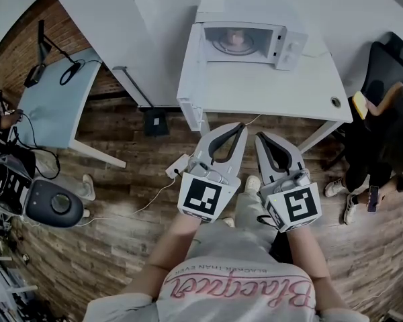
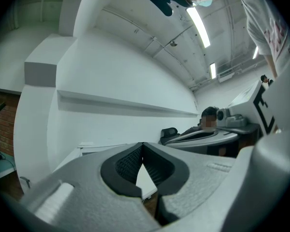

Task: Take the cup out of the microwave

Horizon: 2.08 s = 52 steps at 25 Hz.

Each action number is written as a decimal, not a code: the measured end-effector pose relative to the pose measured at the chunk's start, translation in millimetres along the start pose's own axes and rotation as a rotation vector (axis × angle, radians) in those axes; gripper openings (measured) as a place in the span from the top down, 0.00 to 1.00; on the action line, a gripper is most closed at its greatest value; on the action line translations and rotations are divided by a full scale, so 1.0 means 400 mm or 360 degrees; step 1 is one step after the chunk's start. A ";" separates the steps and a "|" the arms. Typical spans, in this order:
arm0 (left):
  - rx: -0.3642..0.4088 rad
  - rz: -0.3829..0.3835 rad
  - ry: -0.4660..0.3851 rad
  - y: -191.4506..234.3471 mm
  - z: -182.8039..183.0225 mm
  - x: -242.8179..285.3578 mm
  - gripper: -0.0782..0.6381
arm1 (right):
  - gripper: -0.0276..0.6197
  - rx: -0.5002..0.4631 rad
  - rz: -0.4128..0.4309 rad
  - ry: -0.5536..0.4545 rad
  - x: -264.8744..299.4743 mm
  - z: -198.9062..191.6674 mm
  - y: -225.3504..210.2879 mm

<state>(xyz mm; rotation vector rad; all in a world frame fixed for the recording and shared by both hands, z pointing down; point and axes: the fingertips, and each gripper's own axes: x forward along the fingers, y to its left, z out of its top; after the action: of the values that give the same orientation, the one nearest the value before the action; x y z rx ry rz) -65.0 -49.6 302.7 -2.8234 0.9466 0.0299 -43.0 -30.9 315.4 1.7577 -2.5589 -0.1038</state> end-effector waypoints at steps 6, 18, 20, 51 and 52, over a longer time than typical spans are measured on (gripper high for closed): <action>0.0012 0.0027 0.0010 0.024 -0.020 0.070 0.88 | 0.94 0.0010 0.0022 -0.0001 0.045 -0.019 -0.063; 0.0016 0.0067 0.0051 0.085 -0.052 0.218 0.88 | 0.94 0.0033 0.0063 0.0002 0.147 -0.035 -0.186; 0.0017 0.0080 0.0057 0.099 -0.054 0.247 0.88 | 0.94 0.0037 0.0071 0.0005 0.168 -0.035 -0.214; -0.0126 0.0253 0.0149 0.207 -0.142 0.672 0.88 | 0.94 0.0151 0.0266 0.0039 0.391 -0.098 -0.615; -0.0127 0.0258 0.0154 0.209 -0.144 0.678 0.88 | 0.94 0.0155 0.0272 0.0039 0.396 -0.101 -0.621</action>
<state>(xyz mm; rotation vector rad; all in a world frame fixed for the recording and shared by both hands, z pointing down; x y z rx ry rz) 99.8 -286.4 328.1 -2.8346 1.2200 -0.0507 134.0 -268.9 335.7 1.5489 -2.7257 0.0483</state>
